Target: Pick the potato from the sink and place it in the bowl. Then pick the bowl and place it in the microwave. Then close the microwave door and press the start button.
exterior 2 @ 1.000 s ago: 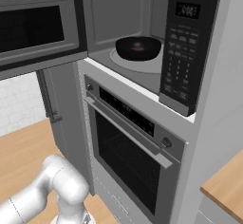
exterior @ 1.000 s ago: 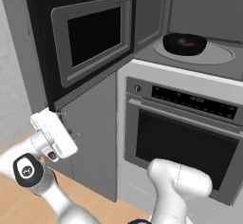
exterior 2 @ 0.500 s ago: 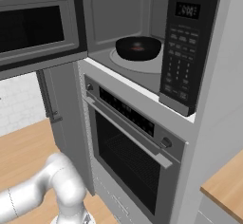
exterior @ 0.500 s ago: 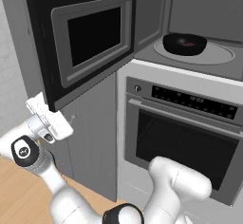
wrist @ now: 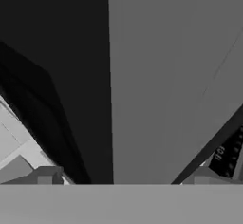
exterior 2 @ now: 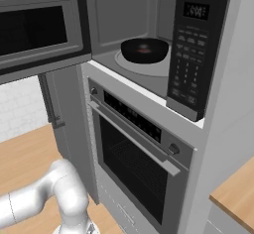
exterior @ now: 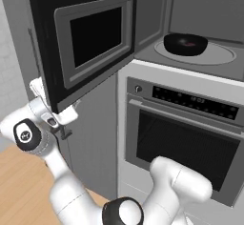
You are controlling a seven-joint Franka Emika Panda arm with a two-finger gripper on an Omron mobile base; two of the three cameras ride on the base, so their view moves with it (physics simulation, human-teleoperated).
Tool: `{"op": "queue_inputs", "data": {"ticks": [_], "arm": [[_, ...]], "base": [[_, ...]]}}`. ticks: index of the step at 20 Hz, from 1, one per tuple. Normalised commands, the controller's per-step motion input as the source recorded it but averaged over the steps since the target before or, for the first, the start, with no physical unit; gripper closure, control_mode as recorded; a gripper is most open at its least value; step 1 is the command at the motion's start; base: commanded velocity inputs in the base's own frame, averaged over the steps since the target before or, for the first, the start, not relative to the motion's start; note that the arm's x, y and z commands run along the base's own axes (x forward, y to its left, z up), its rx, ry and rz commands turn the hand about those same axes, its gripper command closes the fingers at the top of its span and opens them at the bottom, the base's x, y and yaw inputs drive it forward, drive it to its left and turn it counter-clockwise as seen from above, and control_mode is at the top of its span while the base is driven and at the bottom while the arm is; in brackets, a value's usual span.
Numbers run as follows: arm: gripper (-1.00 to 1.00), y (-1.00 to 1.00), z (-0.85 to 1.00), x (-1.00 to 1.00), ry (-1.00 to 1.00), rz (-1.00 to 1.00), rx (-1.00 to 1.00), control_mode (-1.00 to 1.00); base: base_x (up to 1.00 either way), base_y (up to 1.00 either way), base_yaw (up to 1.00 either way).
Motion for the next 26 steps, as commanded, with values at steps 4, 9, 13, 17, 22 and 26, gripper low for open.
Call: {"op": "queue_inputs", "data": {"ticks": [4, 9, 13, 17, 22, 26], "arm": [[-1.00, -0.58, 0.53, -0.19, -0.11, 0.00, 0.00, -1.00], [-1.00, -0.74, 0.60, -0.50, -0.12, 0.00, 0.00, -1.00], [-1.00, -0.82, 0.66, -0.48, -0.09, 0.00, 0.00, -1.00], [-1.00, -0.60, 0.71, -0.51, -0.01, 0.00, 0.00, -1.00], [-1.00, -0.67, 0.79, -0.52, 0.00, 0.00, 0.00, -1.00], [-1.00, -0.72, 0.74, -0.47, 0.00, 0.00, 0.00, -1.00]], "base": [[0.00, 0.00, 0.00], [0.00, 0.00, 0.00], [0.00, 0.00, 0.00], [0.00, 0.00, 0.00], [0.00, 0.00, 0.00], [0.00, 0.00, 0.00]]}}
